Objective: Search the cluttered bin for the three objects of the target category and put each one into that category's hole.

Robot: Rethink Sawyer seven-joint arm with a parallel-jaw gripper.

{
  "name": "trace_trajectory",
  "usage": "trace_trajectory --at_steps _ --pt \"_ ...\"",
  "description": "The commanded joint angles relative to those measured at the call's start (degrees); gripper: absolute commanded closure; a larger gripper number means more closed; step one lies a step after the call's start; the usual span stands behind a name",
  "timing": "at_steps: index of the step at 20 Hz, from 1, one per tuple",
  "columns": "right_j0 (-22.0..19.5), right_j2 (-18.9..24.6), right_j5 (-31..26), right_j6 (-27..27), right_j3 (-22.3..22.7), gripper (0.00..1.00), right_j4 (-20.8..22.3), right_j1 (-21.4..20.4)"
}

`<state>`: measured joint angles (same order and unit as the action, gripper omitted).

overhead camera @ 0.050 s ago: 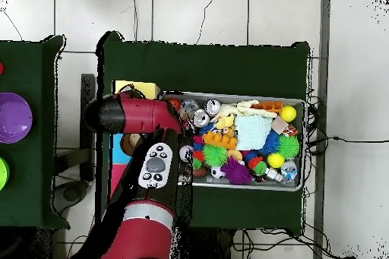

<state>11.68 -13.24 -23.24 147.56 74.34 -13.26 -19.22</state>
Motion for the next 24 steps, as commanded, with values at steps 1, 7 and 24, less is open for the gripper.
trace_trajectory --at_steps 1,7,24 --pt "-1.19 3.36 3.42 4.84 -4.68 1.0 0.27 11.46" --pt "4.69 -6.25 2.63 9.29 -8.1 1.0 0.83 13.74" --pt "18.95 -25.68 -7.01 17.65 -9.51 1.0 -5.8 17.86"
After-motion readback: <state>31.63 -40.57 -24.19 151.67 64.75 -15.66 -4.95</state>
